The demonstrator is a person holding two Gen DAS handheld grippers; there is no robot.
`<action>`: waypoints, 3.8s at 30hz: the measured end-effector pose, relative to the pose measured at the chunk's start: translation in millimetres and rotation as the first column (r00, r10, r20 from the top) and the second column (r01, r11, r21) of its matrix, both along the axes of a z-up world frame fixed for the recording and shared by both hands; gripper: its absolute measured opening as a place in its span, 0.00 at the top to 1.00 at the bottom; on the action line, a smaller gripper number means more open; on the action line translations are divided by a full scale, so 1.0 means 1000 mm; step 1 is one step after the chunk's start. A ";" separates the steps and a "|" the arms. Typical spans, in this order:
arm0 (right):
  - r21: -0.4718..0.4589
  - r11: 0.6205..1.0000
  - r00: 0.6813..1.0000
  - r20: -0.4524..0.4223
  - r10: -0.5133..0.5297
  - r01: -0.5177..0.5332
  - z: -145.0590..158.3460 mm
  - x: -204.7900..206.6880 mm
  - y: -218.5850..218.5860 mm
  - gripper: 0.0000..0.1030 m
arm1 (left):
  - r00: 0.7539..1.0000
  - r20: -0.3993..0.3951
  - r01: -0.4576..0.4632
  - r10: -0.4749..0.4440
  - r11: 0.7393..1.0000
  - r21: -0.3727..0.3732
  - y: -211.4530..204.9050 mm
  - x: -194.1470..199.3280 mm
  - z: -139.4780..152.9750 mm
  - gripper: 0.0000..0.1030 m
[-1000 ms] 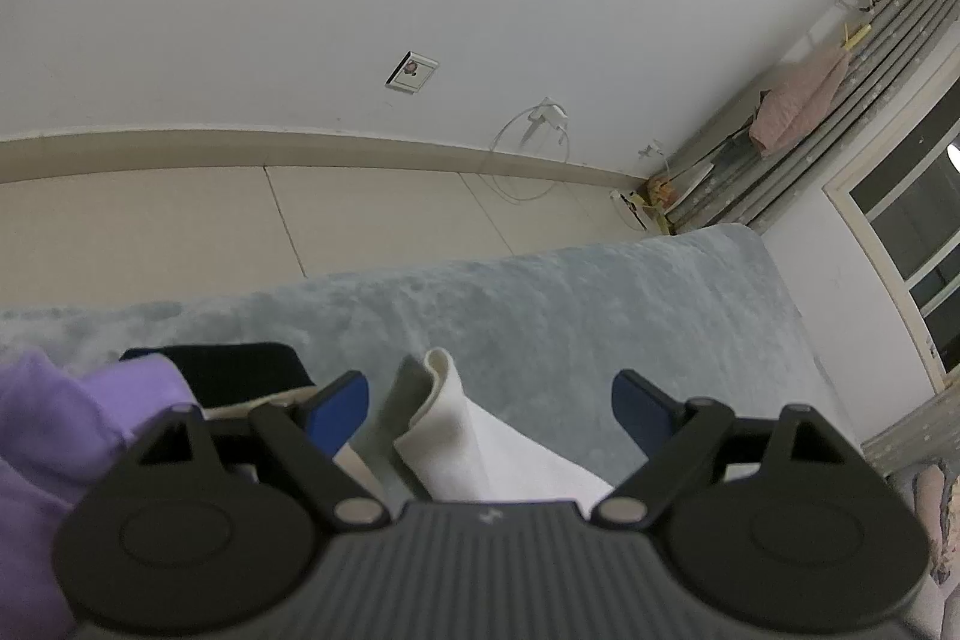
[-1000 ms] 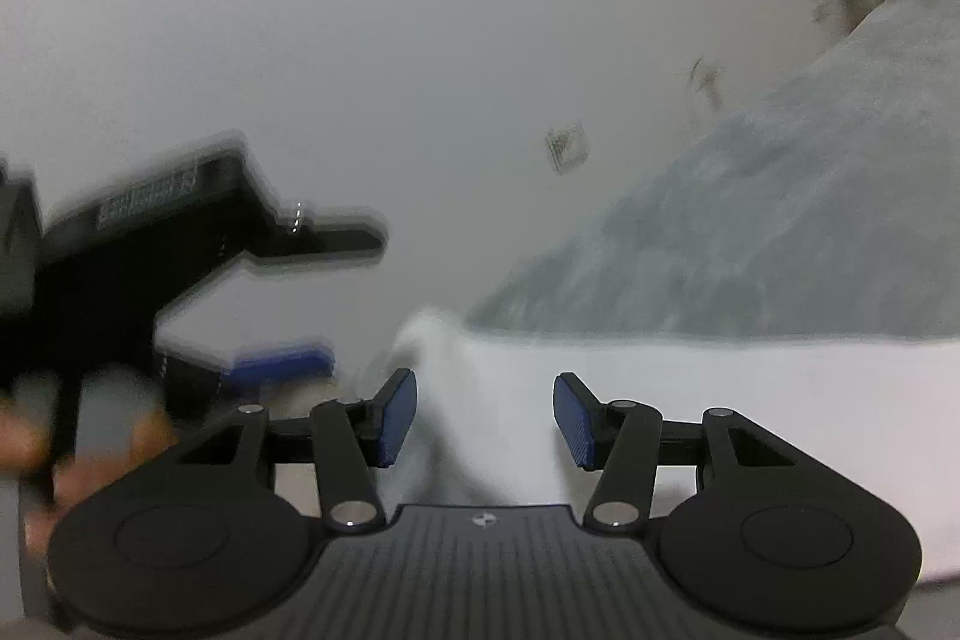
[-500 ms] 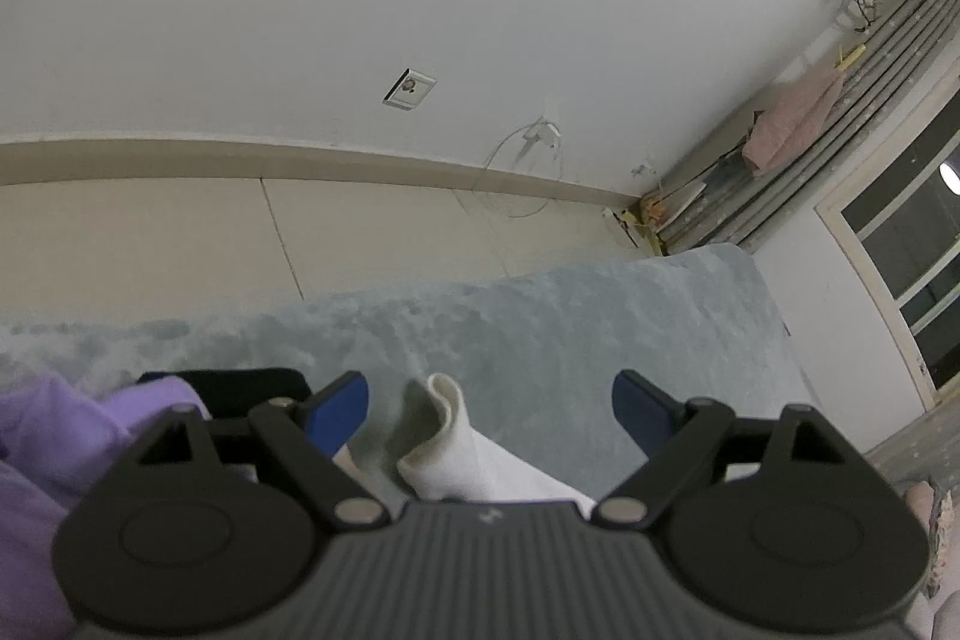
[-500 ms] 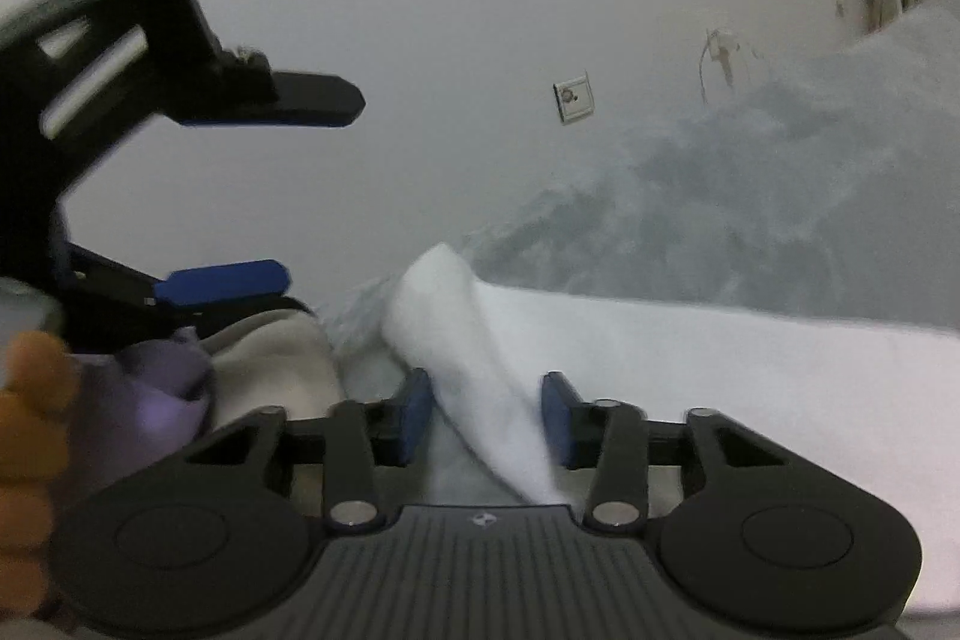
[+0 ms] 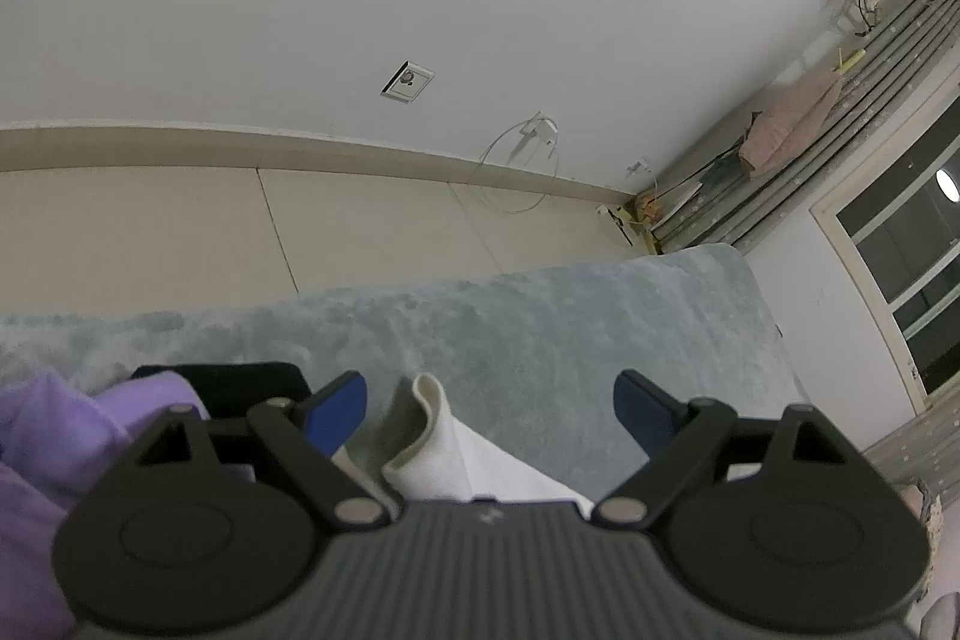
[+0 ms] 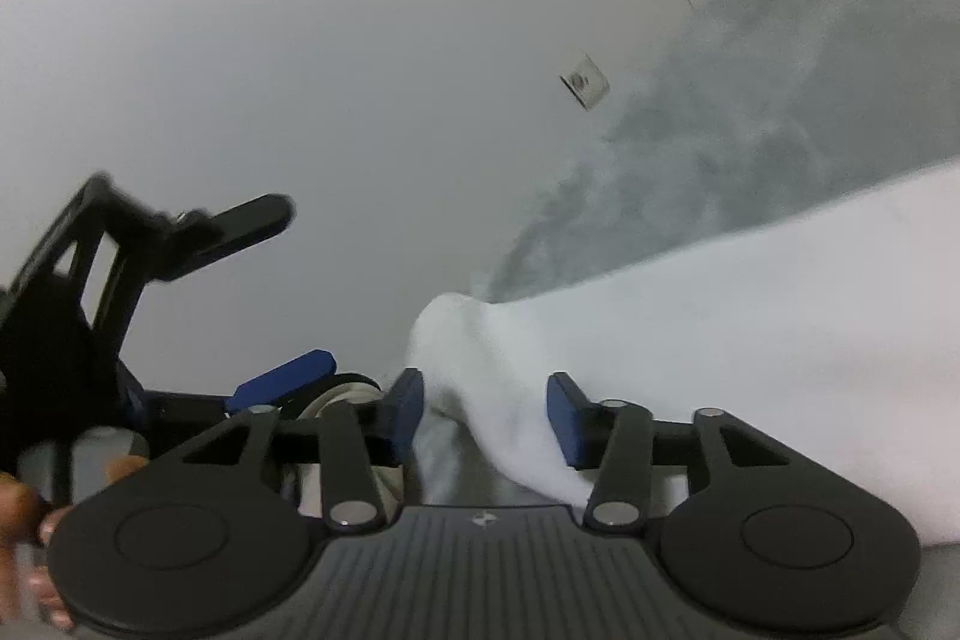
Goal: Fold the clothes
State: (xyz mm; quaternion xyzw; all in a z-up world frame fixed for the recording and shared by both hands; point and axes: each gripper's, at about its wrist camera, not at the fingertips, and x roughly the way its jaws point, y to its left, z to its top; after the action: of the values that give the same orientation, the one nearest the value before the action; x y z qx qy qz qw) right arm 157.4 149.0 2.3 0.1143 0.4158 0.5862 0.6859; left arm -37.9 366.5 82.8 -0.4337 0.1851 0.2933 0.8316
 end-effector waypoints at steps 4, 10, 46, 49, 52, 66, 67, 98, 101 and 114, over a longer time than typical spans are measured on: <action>-0.111 0.994 0.925 0.378 0.026 0.018 0.021 -0.036 0.016 0.56 | 1.000 0.005 -0.004 0.004 1.000 -0.006 0.001 -0.001 0.000 0.13; -0.085 0.983 0.871 0.456 0.183 -0.162 0.030 -0.060 0.012 0.60 | 1.000 0.009 0.005 -0.005 1.000 -0.003 0.000 -0.001 -0.001 0.13; -0.063 0.988 0.900 0.408 0.152 -0.138 0.033 -0.045 -0.002 0.89 | 1.000 0.015 -0.009 0.009 0.999 -0.048 0.008 -0.004 -0.005 0.13; -0.118 0.979 0.930 0.312 0.195 -0.166 0.024 -0.044 0.005 0.81 | 1.000 0.013 -0.005 0.006 0.999 -0.046 0.007 -0.004 -0.005 0.13; -0.124 0.977 0.925 0.319 0.204 -0.172 0.023 -0.050 0.011 0.62 | 1.000 0.010 -0.004 0.004 0.999 -0.042 0.007 -0.003 -0.004 0.13; -0.040 0.979 0.929 0.325 -0.175 0.198 0.081 -0.022 -0.141 0.35 | 0.992 -0.045 0.118 -0.117 0.993 0.018 -0.003 0.019 -0.007 0.19; -0.059 0.969 0.929 0.302 -0.213 0.241 0.076 -0.020 -0.156 0.35 | 0.991 -0.056 0.123 -0.122 0.992 0.012 -0.002 0.021 -0.009 0.18; -0.311 0.669 0.725 0.111 -0.680 0.675 0.043 -0.233 -0.529 0.71 | 0.580 -0.403 0.809 -0.708 0.558 0.185 -0.273 -0.066 -0.046 0.13; -0.367 0.641 0.725 0.163 -0.670 0.674 0.035 -0.228 -0.516 0.88 | 0.573 -0.450 0.816 -0.685 0.528 0.235 -0.284 -0.069 -0.047 0.25; -0.213 0.658 0.692 0.241 -0.681 0.722 0.078 -0.266 -0.546 0.93 | 0.560 -0.435 0.821 -0.705 0.544 0.173 -0.285 -0.095 -0.033 0.97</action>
State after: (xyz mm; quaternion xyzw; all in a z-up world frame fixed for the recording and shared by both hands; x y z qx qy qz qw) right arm -108.7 -396.6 80.3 0.1222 0.3716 0.2140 0.8951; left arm -132.8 82.0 49.6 -0.0955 0.4306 -0.0109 0.8974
